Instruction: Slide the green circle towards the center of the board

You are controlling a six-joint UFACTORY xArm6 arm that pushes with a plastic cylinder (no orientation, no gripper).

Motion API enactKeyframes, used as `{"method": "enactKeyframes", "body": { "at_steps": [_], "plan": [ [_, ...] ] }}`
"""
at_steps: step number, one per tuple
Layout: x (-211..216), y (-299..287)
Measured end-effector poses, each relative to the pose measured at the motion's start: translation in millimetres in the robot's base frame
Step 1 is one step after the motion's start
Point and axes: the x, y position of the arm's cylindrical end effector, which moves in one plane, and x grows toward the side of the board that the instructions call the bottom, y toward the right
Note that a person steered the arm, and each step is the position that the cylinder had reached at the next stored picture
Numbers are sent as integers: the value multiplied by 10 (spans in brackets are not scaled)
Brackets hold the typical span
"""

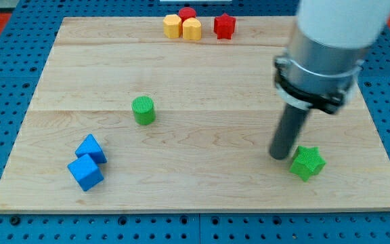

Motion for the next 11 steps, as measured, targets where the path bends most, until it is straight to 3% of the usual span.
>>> {"method": "enactKeyframes", "body": {
  "at_steps": [2,3,4,5,6,7,9,10,11],
  "plan": [
    [-829,-1735],
    [-1363,-1810],
    [-1471,-2699],
    [-1176,-3326],
    [-696,-3022],
    [-634,-2300],
    [-1021,-2121],
    [-940,-1789],
    [-1136,-1761]
  ]
}}
